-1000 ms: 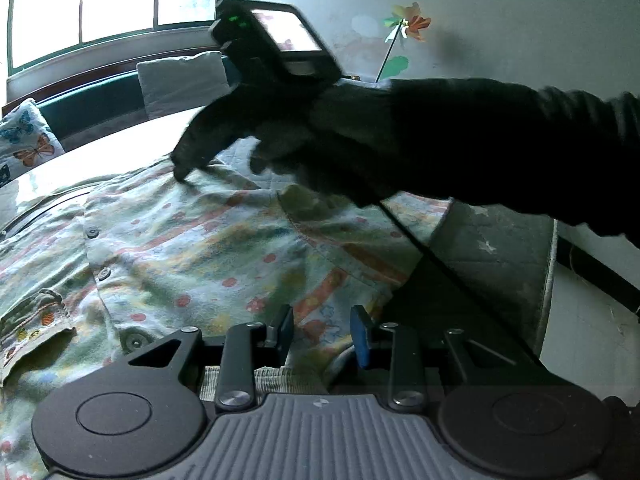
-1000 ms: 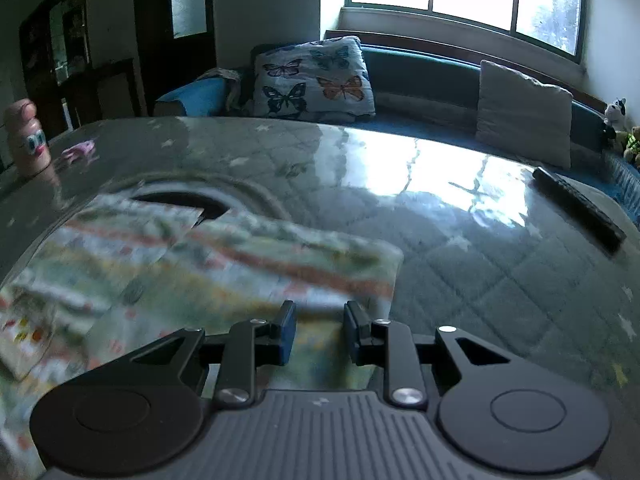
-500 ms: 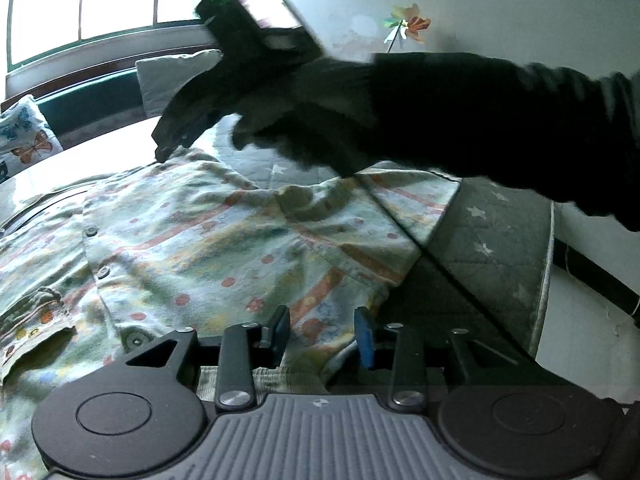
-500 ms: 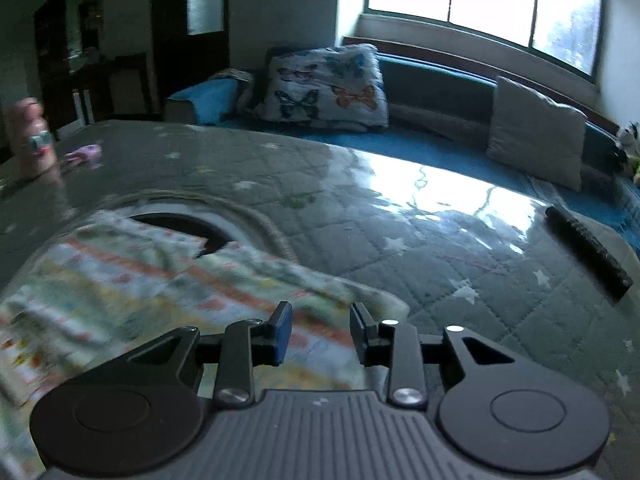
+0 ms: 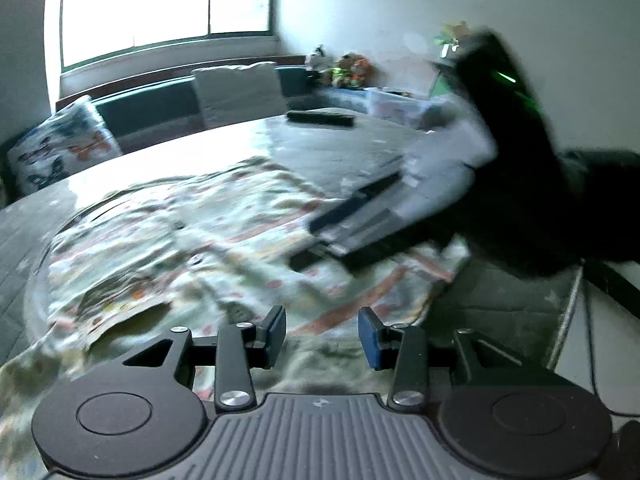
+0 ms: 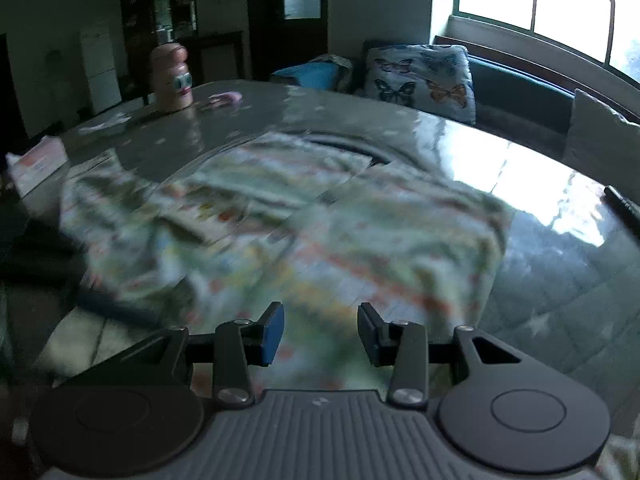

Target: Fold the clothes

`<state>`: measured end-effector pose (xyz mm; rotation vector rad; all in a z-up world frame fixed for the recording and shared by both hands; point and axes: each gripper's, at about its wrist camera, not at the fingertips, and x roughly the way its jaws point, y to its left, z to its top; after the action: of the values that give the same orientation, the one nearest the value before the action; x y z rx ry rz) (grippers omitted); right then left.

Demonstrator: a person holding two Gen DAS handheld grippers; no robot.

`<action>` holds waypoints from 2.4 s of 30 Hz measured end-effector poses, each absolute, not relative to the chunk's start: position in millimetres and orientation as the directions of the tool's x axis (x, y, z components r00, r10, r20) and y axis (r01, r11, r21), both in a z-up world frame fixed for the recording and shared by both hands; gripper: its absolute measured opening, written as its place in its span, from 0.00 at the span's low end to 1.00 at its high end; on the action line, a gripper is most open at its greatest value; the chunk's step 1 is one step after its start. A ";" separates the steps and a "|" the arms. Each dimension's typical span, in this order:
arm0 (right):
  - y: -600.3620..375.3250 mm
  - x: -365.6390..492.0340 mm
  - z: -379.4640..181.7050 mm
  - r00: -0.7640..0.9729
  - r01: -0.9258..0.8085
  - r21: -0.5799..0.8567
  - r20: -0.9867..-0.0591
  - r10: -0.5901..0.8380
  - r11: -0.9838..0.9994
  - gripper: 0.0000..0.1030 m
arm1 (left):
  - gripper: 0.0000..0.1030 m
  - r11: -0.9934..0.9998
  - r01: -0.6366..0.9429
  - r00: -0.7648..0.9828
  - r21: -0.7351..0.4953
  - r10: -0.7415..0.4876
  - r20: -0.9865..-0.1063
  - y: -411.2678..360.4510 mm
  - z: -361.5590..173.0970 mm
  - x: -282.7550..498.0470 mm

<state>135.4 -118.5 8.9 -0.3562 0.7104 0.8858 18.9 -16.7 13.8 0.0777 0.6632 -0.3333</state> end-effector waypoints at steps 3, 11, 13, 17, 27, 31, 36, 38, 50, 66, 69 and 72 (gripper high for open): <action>-128.1 116.7 2.2 0.436 -0.798 -0.001 -0.691 0.576 0.602 0.40 | 0.42 0.949 0.314 0.729 -0.038 -0.266 -0.630 -13.8 8.9 17.3; -169.5 78.4 -2.3 0.496 -0.751 0.015 -0.646 0.580 0.660 0.50 | 0.42 0.946 0.323 0.714 -0.027 -0.262 -0.650 -22.0 -1.5 17.2; -173.4 68.1 -1.8 0.516 -0.747 -0.008 -0.638 0.572 0.665 0.50 | 0.42 0.946 0.322 0.716 -0.021 -0.258 -0.649 -21.5 -0.9 17.0; -176.2 55.3 -3.3 0.537 -0.737 -0.024 -0.628 0.563 0.676 0.50 | 0.42 0.946 0.324 0.731 -0.011 -0.258 -0.632 -24.4 5.3 18.6; -178.1 52.4 -3.4 0.580 -0.689 -0.018 -0.613 0.536 0.725 0.50 | 0.43 0.941 0.338 0.731 0.004 -0.260 -0.631 -39.5 4.2 29.4; -189.6 46.0 -0.6 0.597 -0.675 -0.006 -0.592 0.541 0.738 0.51 | 0.47 0.940 0.342 0.733 0.012 -0.258 -0.629 -42.7 4.5 29.4; -223.4 54.3 11.7 0.679 -0.557 0.053 -0.547 0.491 0.829 0.65 | 0.64 0.937 0.348 0.734 0.020 -0.260 -0.627 -52.4 3.2 32.3; -238.0 60.5 12.5 0.715 -0.492 0.060 -0.542 0.442 0.868 0.67 | 0.74 0.938 0.347 0.738 0.025 -0.256 -0.624 -55.1 3.0 33.1; -337.9 117.7 -6.9 0.821 -0.001 0.054 -0.570 0.032 0.999 0.68 | 1.00 0.951 0.308 0.758 0.031 -0.225 -0.613 -52.7 5.8 36.3; -355.6 126.4 -16.5 0.808 0.076 0.124 -0.589 0.012 0.989 0.12 | 1.00 0.973 0.230 0.772 0.006 -0.179 -0.611 -37.2 7.8 38.6; -351.5 123.8 -8.1 0.817 0.062 0.158 -0.575 0.040 0.985 0.08 | 1.00 0.977 0.211 0.776 0.004 -0.165 -0.609 -32.9 7.4 37.5; -344.5 117.3 8.1 0.829 0.003 0.227 -0.545 0.125 0.974 0.07 | 1.00 0.982 0.189 0.780 -0.001 -0.150 -0.608 -27.0 6.9 37.1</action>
<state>117.3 -344.5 8.1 0.2232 0.5914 0.0655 37.1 -27.0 6.9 0.0611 0.6514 -0.1833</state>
